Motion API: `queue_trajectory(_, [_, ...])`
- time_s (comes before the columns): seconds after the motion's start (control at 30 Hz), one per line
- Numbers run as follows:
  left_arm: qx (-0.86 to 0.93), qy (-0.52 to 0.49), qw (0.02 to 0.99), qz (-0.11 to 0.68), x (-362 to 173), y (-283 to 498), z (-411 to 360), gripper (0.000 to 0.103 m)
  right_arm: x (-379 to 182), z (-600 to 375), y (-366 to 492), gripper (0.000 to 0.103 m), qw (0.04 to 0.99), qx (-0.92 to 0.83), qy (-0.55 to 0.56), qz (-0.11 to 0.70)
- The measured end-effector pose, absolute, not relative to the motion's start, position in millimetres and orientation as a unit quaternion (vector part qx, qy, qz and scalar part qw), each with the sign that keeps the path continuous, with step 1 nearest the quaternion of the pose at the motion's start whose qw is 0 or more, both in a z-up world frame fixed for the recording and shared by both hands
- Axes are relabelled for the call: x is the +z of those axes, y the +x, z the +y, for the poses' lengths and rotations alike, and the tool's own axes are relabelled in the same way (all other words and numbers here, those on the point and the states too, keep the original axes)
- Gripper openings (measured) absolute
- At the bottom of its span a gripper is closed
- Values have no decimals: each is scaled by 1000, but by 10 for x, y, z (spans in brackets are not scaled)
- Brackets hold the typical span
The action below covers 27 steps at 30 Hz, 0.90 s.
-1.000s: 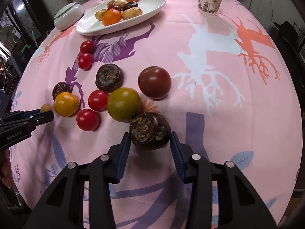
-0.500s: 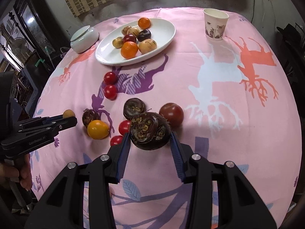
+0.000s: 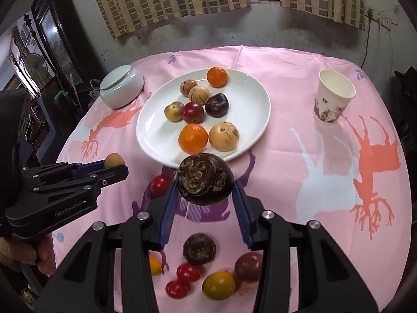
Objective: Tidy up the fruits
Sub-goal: 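Carry both fruits onto the white plate and open both tools, then withdraw both open tools from the plate back to the fruit pile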
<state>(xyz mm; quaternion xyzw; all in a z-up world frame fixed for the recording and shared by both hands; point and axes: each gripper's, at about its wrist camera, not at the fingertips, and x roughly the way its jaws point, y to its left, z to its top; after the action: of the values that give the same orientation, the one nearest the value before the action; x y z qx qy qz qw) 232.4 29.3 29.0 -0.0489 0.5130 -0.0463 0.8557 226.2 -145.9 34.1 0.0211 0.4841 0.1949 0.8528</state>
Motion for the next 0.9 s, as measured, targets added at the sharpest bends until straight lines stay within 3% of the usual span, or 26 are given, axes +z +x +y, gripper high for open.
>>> queue_trajectory(0.57, [-7,-51,841,539,-220,3124,412,28,-184,-1343,3395,45,847,138,72,508])
queue_trajectory(0.6, [-3,-45,843,537,-214,3118,405,32,-186,-1343,3423,49,846,138,77,509])
queue_trajectory(0.63, [1,-36,845,533,-201,3103,395,38,-176,-1346,3439,68,846,136,79,510])
queue_trajectory(0.83, [16,-29,856,516,-47,2925,443,60,-41,-1414,3280,70,858,138,63,490])
queue_trajectory(0.9, [19,-30,860,509,-4,2814,467,62,-25,-1487,3175,70,856,139,70,493])
